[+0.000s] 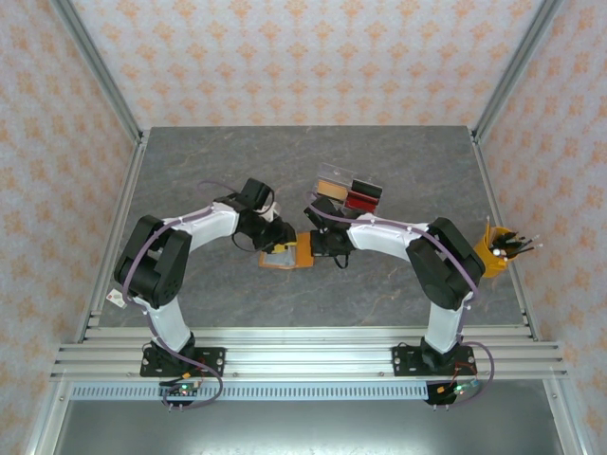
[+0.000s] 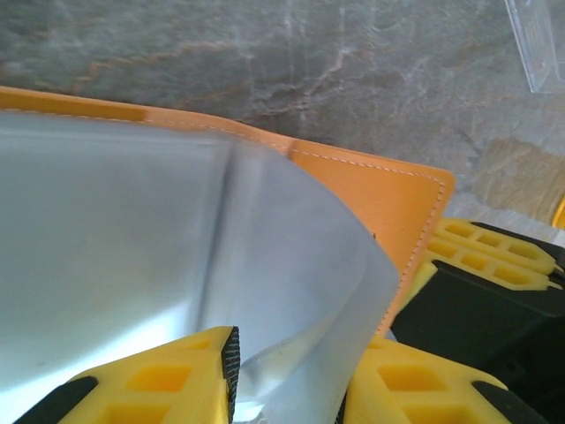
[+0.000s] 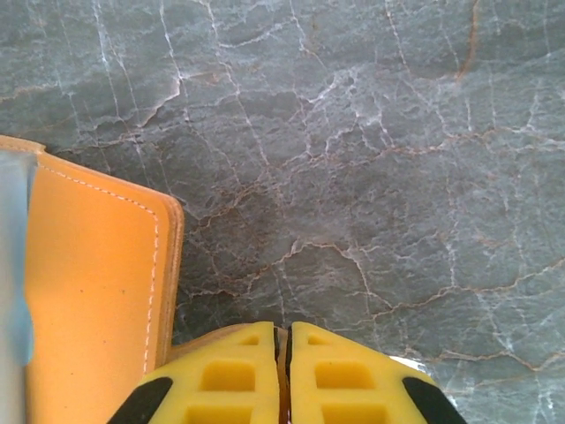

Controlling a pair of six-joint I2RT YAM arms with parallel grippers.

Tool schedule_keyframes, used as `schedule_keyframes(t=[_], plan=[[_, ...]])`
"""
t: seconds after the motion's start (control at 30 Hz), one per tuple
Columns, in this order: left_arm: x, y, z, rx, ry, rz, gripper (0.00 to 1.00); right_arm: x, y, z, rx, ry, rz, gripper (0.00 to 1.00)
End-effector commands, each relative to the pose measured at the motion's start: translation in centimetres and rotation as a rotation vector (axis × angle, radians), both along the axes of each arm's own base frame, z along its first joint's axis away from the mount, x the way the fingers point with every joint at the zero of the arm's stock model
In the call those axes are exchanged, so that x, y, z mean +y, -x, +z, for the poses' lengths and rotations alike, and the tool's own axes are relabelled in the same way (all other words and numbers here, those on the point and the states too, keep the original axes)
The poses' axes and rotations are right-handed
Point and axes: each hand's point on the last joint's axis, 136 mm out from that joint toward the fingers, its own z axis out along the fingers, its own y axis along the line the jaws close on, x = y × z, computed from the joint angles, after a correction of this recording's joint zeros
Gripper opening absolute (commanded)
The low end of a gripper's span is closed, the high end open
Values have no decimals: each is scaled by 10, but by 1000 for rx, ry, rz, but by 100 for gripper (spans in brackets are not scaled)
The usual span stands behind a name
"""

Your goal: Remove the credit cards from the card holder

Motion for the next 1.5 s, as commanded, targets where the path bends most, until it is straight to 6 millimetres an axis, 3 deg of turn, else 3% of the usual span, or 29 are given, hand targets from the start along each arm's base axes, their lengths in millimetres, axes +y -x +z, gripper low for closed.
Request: schedule_keyframes(t=[0.0,0.33,0.5,0.8,0.97,1.07,1.23,1.47], plan=[[-14,0,6,-6,61,-7,36,0,-6,19,-59,-50,-24,12],[-32,-2,9,-22,71,-43,38,-24,-12,50,-183,-74,-127,32],[-35,-5,2,-14,50,-43,38,-29,-11,64,-233,-112,-143,34],[-37,-11,-13,4,47,-8,55,5,4,68,-173,-282,-20,40],[-34,-10,-21,18,25,7,58,17,8,64,-142,-333,14,42],[-31,-9,-24,26,5,17,57,21,10,57,-113,-328,25,37],[-25,-9,-28,31,-33,33,39,25,13,43,-75,-314,25,20],[-22,-7,-30,37,-47,33,27,21,10,21,-35,-265,-38,12]])
